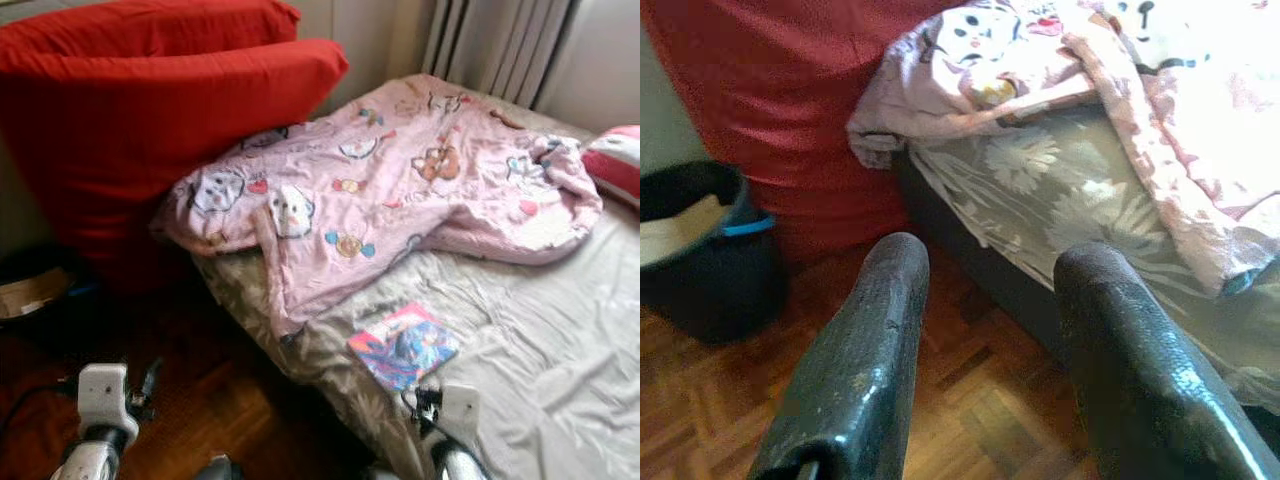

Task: Clean up the room

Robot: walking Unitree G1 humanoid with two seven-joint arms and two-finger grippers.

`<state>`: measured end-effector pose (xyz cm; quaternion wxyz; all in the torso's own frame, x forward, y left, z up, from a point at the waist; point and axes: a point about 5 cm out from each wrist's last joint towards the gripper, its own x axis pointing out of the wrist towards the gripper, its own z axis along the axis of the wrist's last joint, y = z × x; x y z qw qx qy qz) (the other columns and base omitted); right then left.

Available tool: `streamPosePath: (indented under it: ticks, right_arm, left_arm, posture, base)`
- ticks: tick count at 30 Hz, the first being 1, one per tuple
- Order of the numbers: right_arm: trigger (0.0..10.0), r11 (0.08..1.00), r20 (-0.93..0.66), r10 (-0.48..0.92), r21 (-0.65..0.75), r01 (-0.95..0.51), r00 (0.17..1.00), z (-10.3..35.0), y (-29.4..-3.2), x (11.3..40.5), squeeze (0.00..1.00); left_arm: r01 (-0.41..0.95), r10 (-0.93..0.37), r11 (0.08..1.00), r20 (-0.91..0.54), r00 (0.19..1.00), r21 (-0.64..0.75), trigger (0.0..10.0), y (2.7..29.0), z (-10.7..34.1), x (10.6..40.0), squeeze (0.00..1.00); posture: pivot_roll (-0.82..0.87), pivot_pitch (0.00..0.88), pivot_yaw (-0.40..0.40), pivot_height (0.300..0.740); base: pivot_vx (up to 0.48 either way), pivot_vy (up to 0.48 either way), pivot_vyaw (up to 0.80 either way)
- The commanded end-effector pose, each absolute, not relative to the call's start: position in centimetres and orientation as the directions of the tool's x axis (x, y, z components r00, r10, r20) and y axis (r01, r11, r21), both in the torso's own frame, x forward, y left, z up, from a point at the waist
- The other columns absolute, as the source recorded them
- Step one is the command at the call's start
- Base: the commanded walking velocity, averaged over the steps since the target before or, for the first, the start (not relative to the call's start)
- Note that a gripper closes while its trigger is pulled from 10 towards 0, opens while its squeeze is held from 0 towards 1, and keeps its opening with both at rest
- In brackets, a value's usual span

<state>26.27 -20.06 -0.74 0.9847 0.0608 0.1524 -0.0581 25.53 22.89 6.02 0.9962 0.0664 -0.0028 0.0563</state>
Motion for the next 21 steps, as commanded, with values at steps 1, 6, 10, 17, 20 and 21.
streamPosePath:
  ticks: [1,6,10,17,20,21]
  right_arm:
    - [10.0,0.984,-0.348,-0.093,0.113,0.140,0.933,-1.3,-19.9,26.0,0.00]
    - [10.0,0.987,-0.421,-0.083,0.092,0.133,0.903,-1.4,-19.9,26.8,0.00]
    - [10.0,0.990,-0.489,-0.099,0.040,0.136,0.866,-1.6,-20.2,27.1,0.00]
    - [10.0,0.992,-0.567,-0.110,-0.006,0.129,0.816,-0.8,-21.2,28.7,1.00]
    - [10.0,0.995,-0.571,-0.085,0.001,0.104,0.816,-0.2,-21.4,29.3,1.00]
    - [10.0,0.998,-0.586,-0.043,0.013,0.063,0.809,-0.2,-21.3,29.4,1.00]
  left_arm:
    - [-0.118,0.119,0.984,-0.004,0.993,0.132,10.0,23.2,5.9,25.5,0.00]
    - [-0.110,0.112,0.985,-0.008,0.994,0.136,10.0,23.4,6.2,25.7,0.00]
    - [-0.103,0.106,0.985,-0.012,0.994,0.139,10.0,23.4,6.3,25.8,0.00]
    - [-0.093,0.097,0.984,-0.022,0.995,0.151,10.0,23.8,6.5,25.6,0.00]
    - [-0.095,0.100,0.983,-0.023,0.995,0.155,10.0,24.0,6.6,25.5,0.00]
    - [-0.094,0.100,0.983,-0.026,0.995,0.157,10.0,24.1,6.6,25.4,0.00]
  posture:
    - [0.06,0.209,-0.026,0.632]
    - [0.06,0.226,-0.011,0.632]
    - [0.06,0.236,-0.001,0.632]
    - [0.08,0.253,0.006,0.632]
    - [0.09,0.257,0.009,0.632]
    - [0.09,0.262,0.012,0.632]
  base:
    - [0.000,0.000,0.00]
    - [0.000,0.000,0.00]
    - [0.000,0.000,0.00]
    - [0.000,0.000,0.00]
    - [0.000,0.000,0.00]
    - [0.000,0.000,0.00]
